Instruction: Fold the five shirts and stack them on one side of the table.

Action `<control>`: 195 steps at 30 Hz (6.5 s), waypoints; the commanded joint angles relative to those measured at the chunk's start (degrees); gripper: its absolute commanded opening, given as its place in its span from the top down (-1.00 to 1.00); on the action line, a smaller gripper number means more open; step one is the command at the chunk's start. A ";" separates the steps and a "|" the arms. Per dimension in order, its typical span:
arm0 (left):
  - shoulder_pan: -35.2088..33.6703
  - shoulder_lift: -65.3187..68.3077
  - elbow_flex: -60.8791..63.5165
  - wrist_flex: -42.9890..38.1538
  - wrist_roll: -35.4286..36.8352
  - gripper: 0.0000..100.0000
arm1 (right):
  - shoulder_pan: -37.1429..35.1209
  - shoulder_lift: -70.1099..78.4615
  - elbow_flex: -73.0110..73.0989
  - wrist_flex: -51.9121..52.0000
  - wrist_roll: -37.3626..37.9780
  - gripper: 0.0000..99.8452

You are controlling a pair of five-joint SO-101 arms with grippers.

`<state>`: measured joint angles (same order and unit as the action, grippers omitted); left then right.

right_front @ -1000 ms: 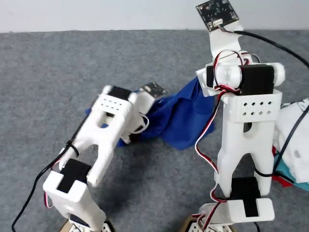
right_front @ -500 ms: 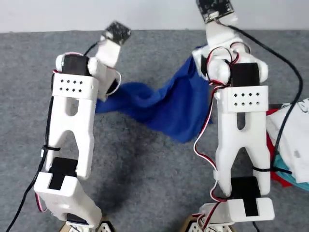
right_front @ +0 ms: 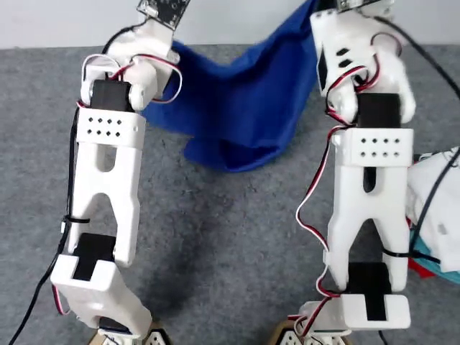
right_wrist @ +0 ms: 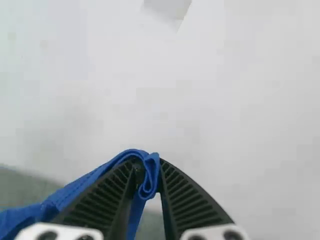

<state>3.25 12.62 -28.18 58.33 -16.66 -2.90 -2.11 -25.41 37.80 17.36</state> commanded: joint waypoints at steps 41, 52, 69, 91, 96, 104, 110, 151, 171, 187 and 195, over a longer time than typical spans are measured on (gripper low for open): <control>-2.29 -24.44 -56.84 42.11 -0.26 0.97 | 7.52 -35.12 -27.60 33.54 0.18 0.98; -2.64 -36.31 -27.30 42.11 -0.09 0.97 | 8.40 -33.63 -20.04 39.69 0.18 0.98; -4.84 -41.58 30.55 5.45 -0.44 0.97 | 8.13 -11.38 3.52 13.93 0.44 0.98; -8.00 -2.11 38.46 -43.69 -0.44 0.96 | 9.71 9.63 4.13 -1.71 0.62 0.98; -7.91 1.58 35.56 -42.99 -0.44 0.96 | 10.07 9.45 4.13 -1.63 0.62 0.98; -9.23 0.79 33.71 -39.03 -0.44 0.97 | 10.59 9.19 4.31 -0.48 0.62 0.98; -10.64 -15.21 33.71 -23.21 -0.44 0.97 | 11.65 4.88 -0.44 13.32 0.18 0.98; -9.67 -79.47 12.18 29.36 -0.09 0.97 | 11.56 -56.22 -8.09 37.05 -1.05 0.98; -9.49 -79.38 42.15 15.56 -0.35 0.97 | 11.21 -38.20 -4.31 37.05 -1.58 0.98; -7.03 -57.67 68.70 -24.88 -0.53 0.97 | 11.12 -17.71 -3.96 30.29 -1.14 0.98; -6.86 -42.11 69.76 -46.24 -0.53 0.97 | 11.21 -6.46 -3.96 25.71 -1.14 0.98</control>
<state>-3.78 -33.36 42.24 20.35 -16.57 8.00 -10.55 -29.36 66.46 16.57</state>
